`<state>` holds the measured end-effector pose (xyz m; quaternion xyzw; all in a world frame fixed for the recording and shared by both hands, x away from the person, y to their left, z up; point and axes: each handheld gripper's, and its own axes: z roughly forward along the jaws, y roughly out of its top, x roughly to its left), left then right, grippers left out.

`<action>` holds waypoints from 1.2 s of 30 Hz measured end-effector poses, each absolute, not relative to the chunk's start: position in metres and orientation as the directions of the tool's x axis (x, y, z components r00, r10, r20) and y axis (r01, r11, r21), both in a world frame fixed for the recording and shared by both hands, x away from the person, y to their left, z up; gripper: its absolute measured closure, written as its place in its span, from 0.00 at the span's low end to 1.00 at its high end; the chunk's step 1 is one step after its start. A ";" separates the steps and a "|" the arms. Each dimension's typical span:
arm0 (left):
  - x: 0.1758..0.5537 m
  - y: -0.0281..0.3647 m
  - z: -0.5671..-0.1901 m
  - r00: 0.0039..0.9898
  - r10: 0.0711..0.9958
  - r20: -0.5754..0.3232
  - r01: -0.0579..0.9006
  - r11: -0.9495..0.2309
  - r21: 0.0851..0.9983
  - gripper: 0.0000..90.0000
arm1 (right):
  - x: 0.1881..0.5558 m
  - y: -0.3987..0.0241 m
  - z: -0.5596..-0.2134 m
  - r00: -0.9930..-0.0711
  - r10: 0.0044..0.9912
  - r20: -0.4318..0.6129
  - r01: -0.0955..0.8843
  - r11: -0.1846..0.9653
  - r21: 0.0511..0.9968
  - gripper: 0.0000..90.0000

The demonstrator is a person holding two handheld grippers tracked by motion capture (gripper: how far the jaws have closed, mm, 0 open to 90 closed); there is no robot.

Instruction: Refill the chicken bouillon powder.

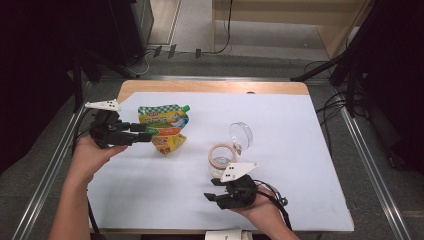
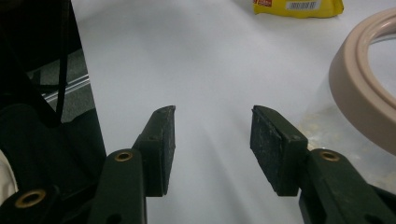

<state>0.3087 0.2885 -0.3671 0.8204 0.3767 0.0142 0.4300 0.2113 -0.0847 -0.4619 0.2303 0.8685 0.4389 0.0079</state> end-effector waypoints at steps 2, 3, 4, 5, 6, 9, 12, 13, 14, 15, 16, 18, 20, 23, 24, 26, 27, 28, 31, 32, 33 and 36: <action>0.309 0.293 -0.368 0.711 0.638 -0.297 0.607 -0.343 0.717 0.48 | 0.211 -0.084 -0.462 -0.895 0.404 0.190 0.392 0.508 0.767 0.57; 0.309 0.296 -0.368 0.710 0.641 -0.292 0.604 -0.341 0.721 0.48 | 0.211 -0.084 -0.462 -0.895 0.404 0.191 0.393 0.508 0.767 0.57; 0.309 0.301 -0.370 0.706 0.650 -0.282 0.601 -0.339 0.724 0.47 | 0.211 -0.083 -0.462 -0.895 0.401 0.194 0.395 0.511 0.764 0.57; 0.309 0.301 -0.370 0.706 0.650 -0.282 0.601 -0.339 0.724 0.47 | 0.211 -0.083 -0.462 -0.895 0.401 0.194 0.395 0.511 0.764 0.57; 0.310 0.304 -0.373 0.696 0.664 -0.272 0.602 -0.334 0.725 0.45 | 0.211 -0.083 -0.463 -0.897 0.398 0.193 0.392 0.513 0.764 0.58; 0.313 0.306 -0.378 0.695 0.668 -0.266 0.602 -0.338 0.723 0.44 | 0.211 -0.081 -0.463 -0.900 0.391 0.191 0.386 0.515 0.765 0.58; 0.319 0.305 -0.384 0.697 0.668 -0.260 0.604 -0.353 0.714 0.44 | 0.211 -0.079 -0.463 -0.900 0.390 0.195 0.388 0.514 0.765 0.57; 0.322 0.303 -0.386 0.700 0.663 -0.263 0.602 -0.352 0.717 0.45 | 0.210 -0.077 -0.462 -0.902 0.386 0.192 0.383 0.516 0.766 0.58; 0.322 0.303 -0.386 0.700 0.663 -0.263 0.602 -0.352 0.717 0.45 | 0.210 -0.077 -0.462 -0.902 0.386 0.192 0.383 0.516 0.766 0.58; 0.327 0.301 -0.388 0.703 0.656 -0.275 0.604 -0.345 0.719 0.45 | 0.211 -0.075 -0.460 -0.905 0.379 0.194 0.378 0.507 0.774 0.59; 0.329 0.300 -0.390 0.706 0.651 -0.280 0.602 -0.342 0.722 0.46 | 0.211 -0.074 -0.459 -0.906 0.378 0.192 0.377 0.509 0.774 0.60; 0.336 0.299 -0.393 0.710 0.635 -0.304 0.607 -0.333 0.721 0.46 | 0.213 -0.071 -0.456 -0.909 0.370 0.194 0.373 0.508 0.776 0.60; 0.342 0.297 -0.397 0.708 0.626 -0.326 0.617 -0.325 0.717 0.48 | 0.217 -0.066 -0.454 -0.911 0.367 0.189 0.368 0.516 0.774 0.59; 0.346 0.295 -0.399 0.709 0.623 -0.330 0.618 -0.325 0.716 0.50 | 0.222 -0.061 -0.450 -0.909 0.374 0.184 0.369 0.516 0.773 0.59; 0.349 0.290 -0.402 0.715 0.615 -0.332 0.618 -0.333 0.712 0.50 | 0.225 -0.059 -0.449 -0.906 0.379 0.188 0.373 0.508 0.777 0.59; 0.352 0.287 -0.403 0.717 0.616 -0.325 0.618 -0.348 0.705 0.52 | 0.229 -0.055 -0.446 -0.904 0.383 0.190 0.376 0.501 0.780 0.58; 0.356 0.283 -0.404 0.719 0.622 -0.310 0.615 -0.360 0.702 0.52 | 0.231 -0.053 -0.446 -0.904 0.384 0.186 0.373 0.501 0.781 0.58; 0.356 0.283 -0.404 0.719 0.622 -0.310 0.615 -0.360 0.702 0.54 | 0.231 -0.053 -0.446 -0.904 0.384 0.186 0.373 0.501 0.781 0.58; 0.358 0.276 -0.405 0.724 0.623 -0.297 0.604 -0.363 0.710 0.57 | 0.233 -0.044 -0.446 -0.908 0.386 0.161 0.357 0.512 0.782 0.58; 0.358 0.270 -0.408 0.730 0.621 -0.286 0.596 -0.373 0.710 0.61 | 0.234 -0.040 -0.448 -0.907 0.382 0.175 0.363 0.501 0.786 0.58; 0.358 0.270 -0.408 0.730 0.621 -0.286 0.596 -0.373 0.710 0.63 | 0.234 -0.040 -0.448 -0.907 0.382 0.175 0.363 0.501 0.786 0.58; 0.357 0.265 -0.410 0.740 0.611 -0.281 0.587 -0.383 0.713 0.70 | 0.233 -0.036 -0.452 -0.905 0.378 0.195 0.372 0.484 0.792 0.58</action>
